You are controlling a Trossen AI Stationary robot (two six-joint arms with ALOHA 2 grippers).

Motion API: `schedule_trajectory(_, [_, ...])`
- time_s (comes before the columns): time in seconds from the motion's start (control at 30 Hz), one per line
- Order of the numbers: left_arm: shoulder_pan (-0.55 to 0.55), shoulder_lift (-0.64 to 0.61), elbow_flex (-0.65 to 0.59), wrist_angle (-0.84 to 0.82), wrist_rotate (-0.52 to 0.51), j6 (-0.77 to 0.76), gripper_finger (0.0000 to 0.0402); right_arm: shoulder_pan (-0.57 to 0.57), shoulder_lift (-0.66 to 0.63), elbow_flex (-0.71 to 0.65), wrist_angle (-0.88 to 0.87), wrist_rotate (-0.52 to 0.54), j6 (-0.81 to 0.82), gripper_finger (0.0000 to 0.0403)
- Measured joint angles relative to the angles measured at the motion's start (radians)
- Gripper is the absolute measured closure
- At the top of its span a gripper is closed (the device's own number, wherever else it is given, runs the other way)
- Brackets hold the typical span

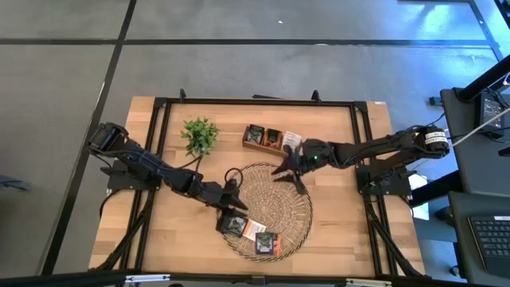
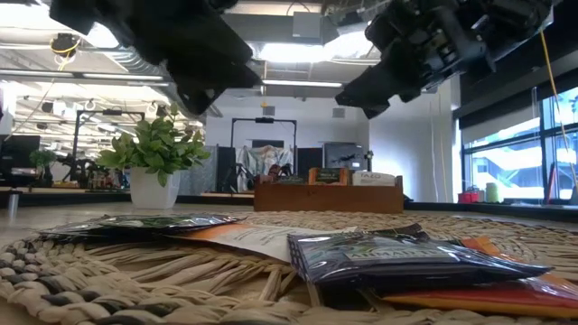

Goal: Pick & Place Tea
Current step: Put the black and white tea bag into the left section of the wooden organizer

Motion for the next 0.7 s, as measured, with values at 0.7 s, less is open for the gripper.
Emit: schedule_trajectory(0.7, [-0.136, 0.032, 0.002, -0.048, -0.001, 0.123, 0.0399, 0.093, 0.033, 0.0, 0.044, 0.197, -0.002, 0.0282])
